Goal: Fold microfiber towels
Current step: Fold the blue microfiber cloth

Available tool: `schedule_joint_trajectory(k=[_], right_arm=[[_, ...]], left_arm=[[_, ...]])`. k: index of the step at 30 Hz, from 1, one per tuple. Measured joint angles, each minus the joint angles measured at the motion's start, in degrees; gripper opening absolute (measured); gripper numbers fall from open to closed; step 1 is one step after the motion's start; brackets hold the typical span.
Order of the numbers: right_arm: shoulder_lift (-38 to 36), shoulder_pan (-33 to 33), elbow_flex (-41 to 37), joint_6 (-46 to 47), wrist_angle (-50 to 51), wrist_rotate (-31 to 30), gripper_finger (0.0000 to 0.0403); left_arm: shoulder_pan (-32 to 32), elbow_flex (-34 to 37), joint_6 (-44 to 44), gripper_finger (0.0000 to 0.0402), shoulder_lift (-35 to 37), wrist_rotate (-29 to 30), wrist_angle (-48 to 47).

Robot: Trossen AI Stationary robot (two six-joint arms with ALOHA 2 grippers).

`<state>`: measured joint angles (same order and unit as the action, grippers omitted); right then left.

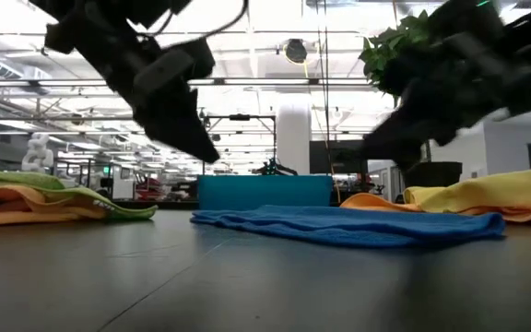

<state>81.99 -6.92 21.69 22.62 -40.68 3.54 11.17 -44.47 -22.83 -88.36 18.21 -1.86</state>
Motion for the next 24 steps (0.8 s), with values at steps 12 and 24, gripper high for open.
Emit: schedule_joint_trajectory(k=[12,24], right_arm=[[4.27,8.51,5.36,-6.95,1.7,5.51,0.0195],[4.25,10.2,5.0,-6.36,6.04,5.37,0.02]], left_arm=[[-0.15,-0.07,-1.89,0.0124,-12.87,-5.01,24.1],[8.01,-12.48,4.7,0.0124,-27.31,-11.71,29.93]])
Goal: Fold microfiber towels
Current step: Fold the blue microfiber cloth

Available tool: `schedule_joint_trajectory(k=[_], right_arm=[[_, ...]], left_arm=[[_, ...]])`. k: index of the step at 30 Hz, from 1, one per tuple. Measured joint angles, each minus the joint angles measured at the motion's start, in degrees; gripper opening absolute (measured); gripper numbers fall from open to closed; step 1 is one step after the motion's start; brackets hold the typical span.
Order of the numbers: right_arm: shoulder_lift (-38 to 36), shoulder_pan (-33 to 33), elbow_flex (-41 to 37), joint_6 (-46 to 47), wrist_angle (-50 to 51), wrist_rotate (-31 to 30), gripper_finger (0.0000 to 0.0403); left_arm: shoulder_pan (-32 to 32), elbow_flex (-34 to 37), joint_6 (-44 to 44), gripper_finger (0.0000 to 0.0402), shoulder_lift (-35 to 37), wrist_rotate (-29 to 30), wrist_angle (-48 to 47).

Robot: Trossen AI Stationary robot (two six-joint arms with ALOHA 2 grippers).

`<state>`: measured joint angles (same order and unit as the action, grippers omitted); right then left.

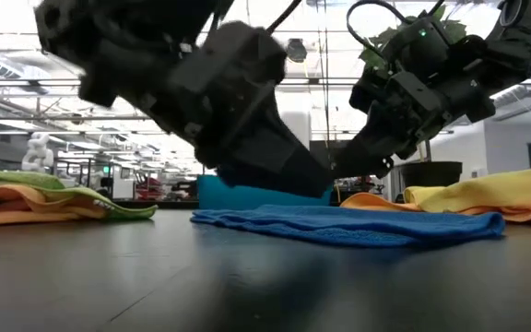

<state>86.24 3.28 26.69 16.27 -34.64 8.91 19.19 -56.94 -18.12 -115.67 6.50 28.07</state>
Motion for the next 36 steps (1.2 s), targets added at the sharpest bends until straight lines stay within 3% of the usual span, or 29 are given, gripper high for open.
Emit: schedule_joint_trajectory(k=[7,13,20,24,27,29,33,36], right_arm=[[0.0,-0.34,-0.01,-0.04,-0.69,0.15,0.02],[-0.02,-0.34,-0.01,0.96,-0.4,0.15,0.02],[-0.02,-0.38,-0.01,1.55,-0.81,0.14,0.02],[1.68,-0.43,0.46,6.35,-7.74,-0.96,0.02],[3.07,-1.11,1.84,7.04,-8.48,-0.21,0.0201],[4.06,-1.23,2.96,7.04,-8.46,-1.33,0.0201],[8.57,-0.71,6.08,8.75,-7.91,-5.34,0.0201],[13.11,0.66,9.84,10.12,-4.89,-6.15,0.0201]], left_arm=[[4.01,-12.54,2.85,0.0124,-5.14,8.01,-21.2],[5.54,-14.94,2.45,0.0124,-5.1,4.98,-32.53],[9.89,-14.47,2.61,0.0124,0.86,2.25,-45.26],[12.48,-14.32,-1.4,0.0124,8.83,9.52,-50.32],[14.88,-11.64,-1.65,0.0124,15.42,20.29,-48.77],[15.45,-7.38,-2.63,0.0124,18.78,24.33,-47.12],[13.59,4.79,-8.03,0.0124,25.0,25.88,-36.55],[12.21,14.86,-11.65,0.0124,28.04,23.68,-24.03]])
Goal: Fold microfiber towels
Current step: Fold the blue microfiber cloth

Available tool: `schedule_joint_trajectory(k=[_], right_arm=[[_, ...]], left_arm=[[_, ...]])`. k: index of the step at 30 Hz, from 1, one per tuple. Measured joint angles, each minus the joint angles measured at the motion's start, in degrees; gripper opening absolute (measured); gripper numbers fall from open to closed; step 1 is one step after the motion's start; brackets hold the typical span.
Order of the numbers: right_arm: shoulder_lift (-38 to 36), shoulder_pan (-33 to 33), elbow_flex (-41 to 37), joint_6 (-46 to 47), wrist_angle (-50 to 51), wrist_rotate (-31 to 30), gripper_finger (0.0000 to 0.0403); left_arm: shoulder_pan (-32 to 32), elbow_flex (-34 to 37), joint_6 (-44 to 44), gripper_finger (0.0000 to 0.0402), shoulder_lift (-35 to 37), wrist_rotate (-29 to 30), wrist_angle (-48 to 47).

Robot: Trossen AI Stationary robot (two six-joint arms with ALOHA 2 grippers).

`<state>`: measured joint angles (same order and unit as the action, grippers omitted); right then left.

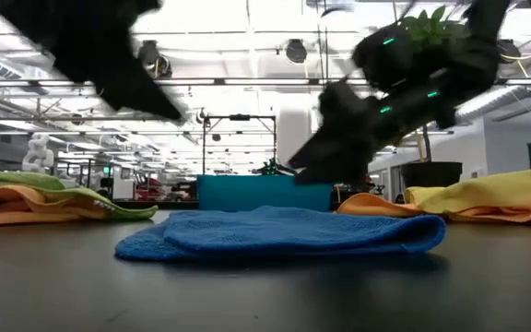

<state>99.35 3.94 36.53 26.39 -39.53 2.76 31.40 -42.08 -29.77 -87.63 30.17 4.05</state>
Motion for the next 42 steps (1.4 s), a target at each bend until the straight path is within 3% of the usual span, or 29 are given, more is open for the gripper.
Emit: schedule_joint_trajectory(k=[3,7,10,17,29,34,38,42], right_arm=[[4.34,1.39,3.27,1.72,1.66,0.18,0.0201],[8.97,2.64,8.12,1.91,4.69,0.38,0.0201],[11.32,3.88,10.94,1.87,6.38,0.86,0.0201],[14.07,5.82,13.76,1.59,7.87,8.68,0.0182],[10.56,5.32,13.23,-0.84,12.5,11.45,0.0012],[6.15,4.57,13.34,-6.87,11.28,10.85,0.0011],[2.59,2.59,13.25,-13.08,12.13,9.93,0.0004],[-0.28,0.41,13.32,-17.96,13.64,7.68,0.0004]], left_arm=[[-1.28,7.06,-0.64,0.0124,2.31,-0.14,13.97],[-3.37,12.8,-0.85,0.0124,3.08,-1.85,21.76],[-3.99,14.12,-0.78,0.0124,3.49,-2.07,23.14],[-5.08,13.92,1.67,0.0124,3.38,-3.88,23.13],[-6.51,13.75,3.75,0.0124,3.43,-4.81,23.29],[-8.87,13.75,4.5,0.0124,3.41,-4.94,24.66],[-11.4,13.72,8.43,0.0128,3.43,-8.83,28.88],[-16.53,13.72,9.55,0.0156,3.43,-10.75,26.77]])
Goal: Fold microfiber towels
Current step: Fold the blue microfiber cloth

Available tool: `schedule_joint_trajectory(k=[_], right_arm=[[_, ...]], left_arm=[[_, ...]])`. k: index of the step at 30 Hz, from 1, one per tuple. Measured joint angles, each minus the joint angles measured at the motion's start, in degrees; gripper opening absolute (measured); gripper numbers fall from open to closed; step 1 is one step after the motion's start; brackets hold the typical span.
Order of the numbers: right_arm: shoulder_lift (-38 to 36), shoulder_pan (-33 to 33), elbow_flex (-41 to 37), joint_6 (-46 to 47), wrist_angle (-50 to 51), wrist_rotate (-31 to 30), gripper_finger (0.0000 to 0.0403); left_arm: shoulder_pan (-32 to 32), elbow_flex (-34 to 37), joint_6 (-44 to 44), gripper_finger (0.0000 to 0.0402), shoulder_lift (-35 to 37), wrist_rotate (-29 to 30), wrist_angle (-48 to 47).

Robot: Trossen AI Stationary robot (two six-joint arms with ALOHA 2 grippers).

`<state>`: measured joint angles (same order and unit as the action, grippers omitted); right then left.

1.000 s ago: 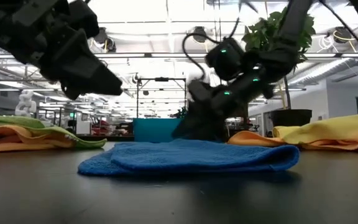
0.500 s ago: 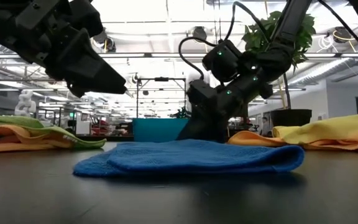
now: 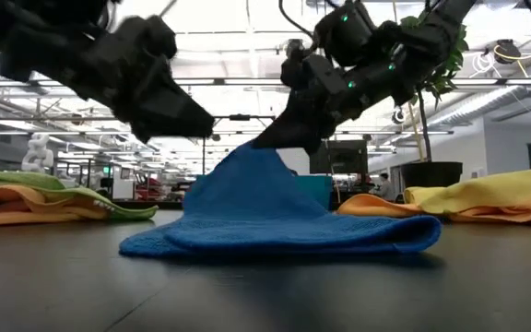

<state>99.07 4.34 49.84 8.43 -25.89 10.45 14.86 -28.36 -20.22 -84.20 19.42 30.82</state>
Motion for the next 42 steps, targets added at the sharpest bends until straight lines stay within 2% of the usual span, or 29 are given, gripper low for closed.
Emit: schedule_joint_trajectory(k=[9,15,22,27,35,38,42], right_arm=[[-1.64,-2.27,0.0,-2.62,2.64,-0.12,0.0003],[-1.64,-2.63,0.0,-3.15,2.6,-0.14,0.0003],[-1.64,-3.35,0.02,-3.82,2.65,0.03,0.0002],[-1.64,-4.38,0.02,-5.2,2.66,0.1,0.0002],[-1.66,-4.95,0.02,-5.22,4.25,0.12,0.0002],[-1.66,-4.96,0.02,-5.22,6.09,0.1,0.0002],[-1.66,-4.95,0.02,-5.25,7.38,0.03,0.0002]], left_arm=[[-11.95,0.0,5.72,0.0259,0.0,-9.36,-0.76],[-18.45,0.02,8.47,0.0286,-2.81,-20.69,-0.46],[-22.71,-0.43,11.69,0.0287,-8.35,-32.76,6.69],[-25.36,-4.07,13.16,0.0287,-14.05,-40.25,5.75],[-26.81,-10.59,18.99,0.0285,-20.3,-49.63,-5.89],[-26.81,-10.7,20.49,0.0262,-19.86,-50.34,-7.74],[-26.79,-10.64,22.0,0.0195,-18.13,-50.49,-8.77]])
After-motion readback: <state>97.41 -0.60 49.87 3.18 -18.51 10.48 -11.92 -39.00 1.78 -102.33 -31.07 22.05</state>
